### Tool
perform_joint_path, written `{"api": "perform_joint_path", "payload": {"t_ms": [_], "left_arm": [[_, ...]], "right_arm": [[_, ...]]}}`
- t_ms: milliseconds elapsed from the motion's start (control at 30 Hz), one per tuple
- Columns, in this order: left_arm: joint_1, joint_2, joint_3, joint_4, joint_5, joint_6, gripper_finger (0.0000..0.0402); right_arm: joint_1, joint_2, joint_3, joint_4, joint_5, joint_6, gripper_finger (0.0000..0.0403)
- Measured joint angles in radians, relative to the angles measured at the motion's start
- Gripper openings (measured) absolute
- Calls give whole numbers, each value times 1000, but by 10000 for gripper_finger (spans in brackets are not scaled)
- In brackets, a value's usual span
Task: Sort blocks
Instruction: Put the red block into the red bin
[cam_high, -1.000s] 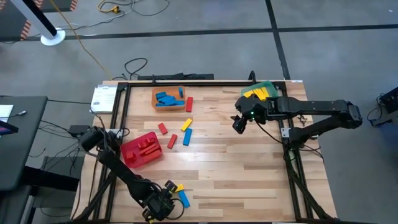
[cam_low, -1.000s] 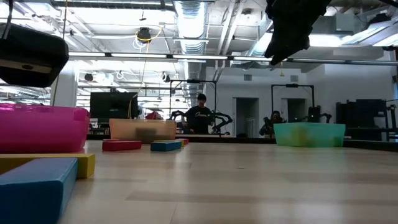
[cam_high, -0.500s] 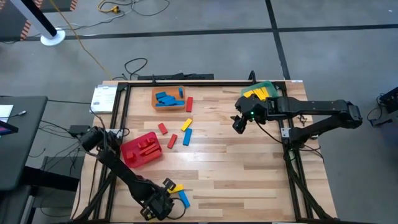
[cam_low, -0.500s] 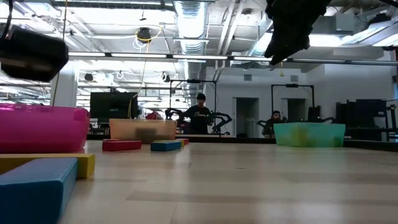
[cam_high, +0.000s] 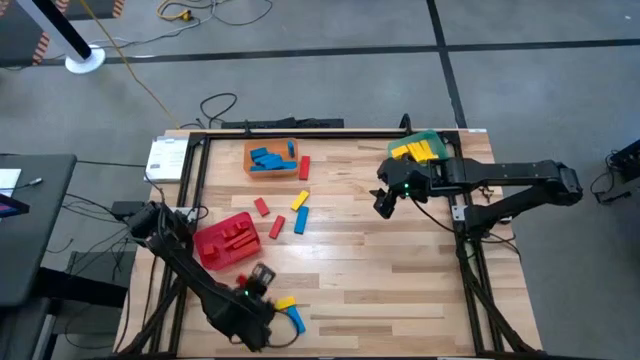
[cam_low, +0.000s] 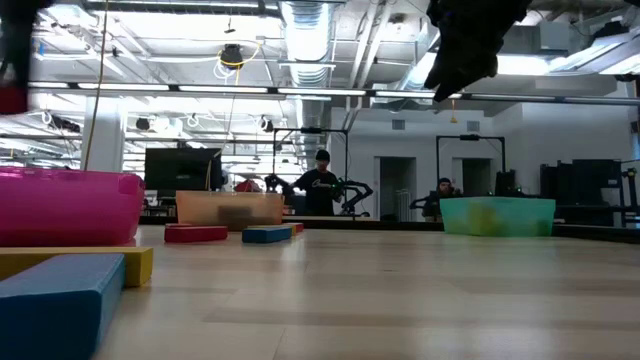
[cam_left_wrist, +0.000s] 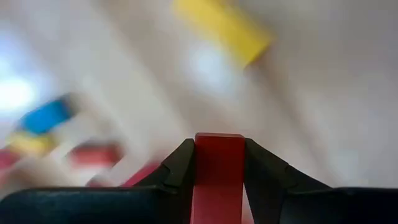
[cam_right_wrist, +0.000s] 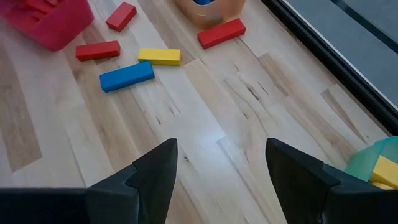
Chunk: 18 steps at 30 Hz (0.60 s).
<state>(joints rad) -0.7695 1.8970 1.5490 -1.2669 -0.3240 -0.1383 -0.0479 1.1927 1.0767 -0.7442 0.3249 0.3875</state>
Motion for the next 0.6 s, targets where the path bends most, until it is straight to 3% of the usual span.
{"api": "perform_joint_path", "payload": {"t_ms": [167,300,600], "left_arm": [[45,-99,-28,-140,-133,-90,99],[89,-254,-109,-138,-217,-174,99],[215,-663,-392,-87,-251,-412,100]], "right_arm": [[29,0,-23,33,15,8,260],[52,0,-64,83,16,14,260],[106,30,-143,186,19,31,260]]}}
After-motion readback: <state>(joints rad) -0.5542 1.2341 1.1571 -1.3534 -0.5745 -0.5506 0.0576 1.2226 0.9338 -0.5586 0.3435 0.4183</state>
